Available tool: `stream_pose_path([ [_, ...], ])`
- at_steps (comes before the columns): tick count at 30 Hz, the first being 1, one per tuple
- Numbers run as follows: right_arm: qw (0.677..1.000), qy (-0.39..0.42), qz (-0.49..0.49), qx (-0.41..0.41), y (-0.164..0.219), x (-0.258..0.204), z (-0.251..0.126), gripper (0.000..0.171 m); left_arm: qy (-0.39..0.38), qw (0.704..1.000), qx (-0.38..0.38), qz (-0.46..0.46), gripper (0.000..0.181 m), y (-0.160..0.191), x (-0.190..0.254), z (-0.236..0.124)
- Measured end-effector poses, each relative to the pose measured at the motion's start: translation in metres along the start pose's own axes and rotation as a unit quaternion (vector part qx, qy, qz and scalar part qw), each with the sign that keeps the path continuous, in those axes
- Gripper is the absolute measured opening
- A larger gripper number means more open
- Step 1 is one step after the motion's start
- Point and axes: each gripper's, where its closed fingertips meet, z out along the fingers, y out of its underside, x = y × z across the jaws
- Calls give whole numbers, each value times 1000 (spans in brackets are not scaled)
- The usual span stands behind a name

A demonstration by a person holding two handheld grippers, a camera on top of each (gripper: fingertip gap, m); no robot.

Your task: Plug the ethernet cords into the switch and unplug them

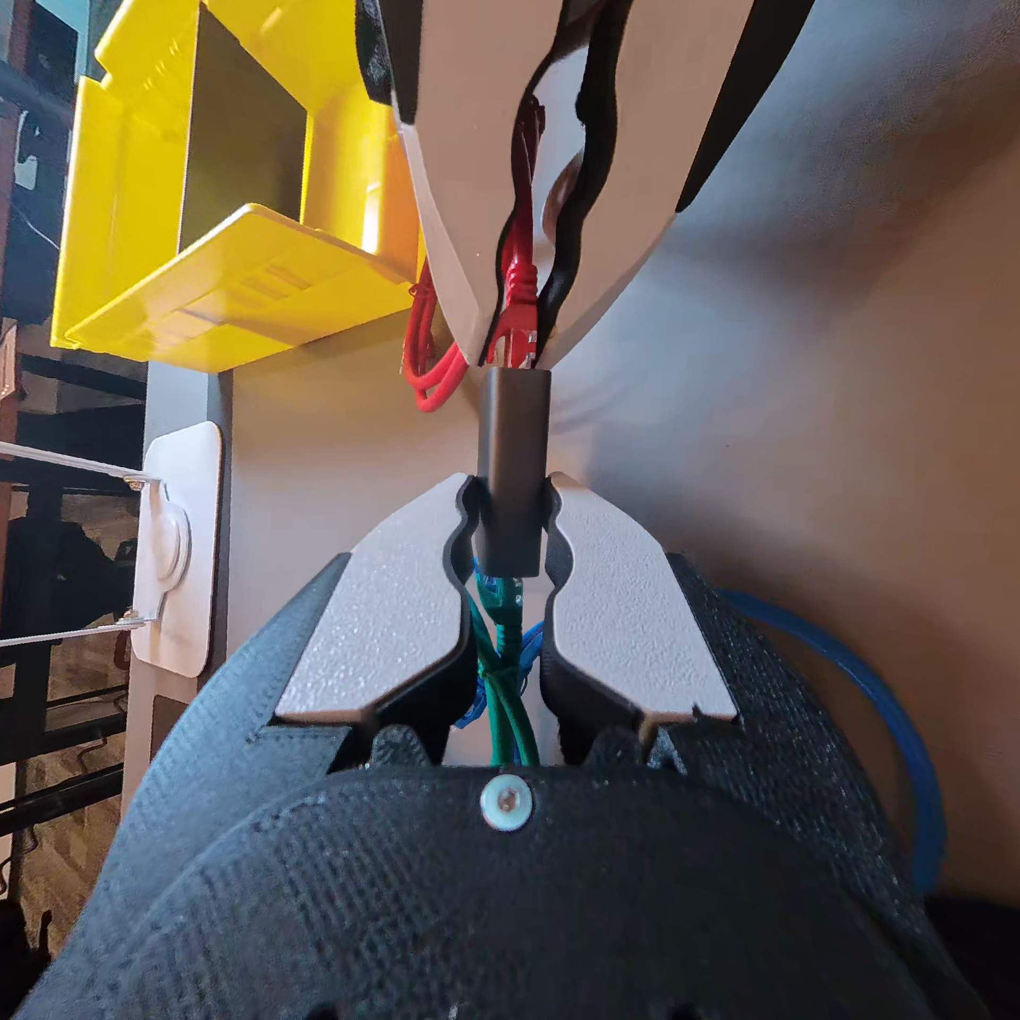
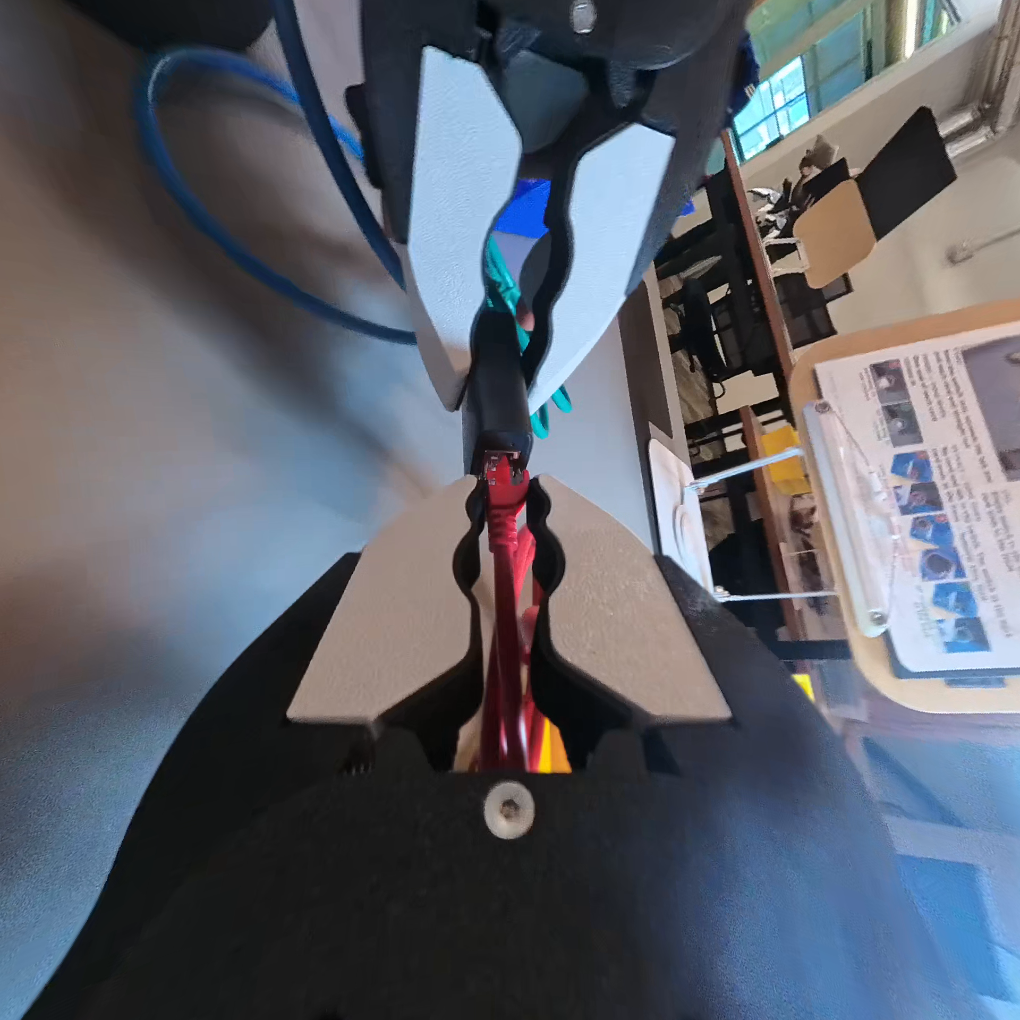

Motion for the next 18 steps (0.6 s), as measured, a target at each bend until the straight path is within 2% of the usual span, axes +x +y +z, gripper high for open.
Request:
stream_pose_path([
  [1, 1000, -4, -15, -7, 0, -2, 0, 14, 2, 1000, -2, 4, 22, 0, 1, -1],
  [10, 996, -40, -71, -29, -4, -20, -3, 14, 10, 998, -21, 59, 23, 5, 12, 4],
  [16, 994, -62, -80, -27, -4, -23, -8, 14, 33, 999, -5, 34, 23, 2, 17, 5],
  [18, 996, -66, -56, -22, -2, -22, -6, 14, 33, 999, -12, 24, 22, 3, 16, 7],
])
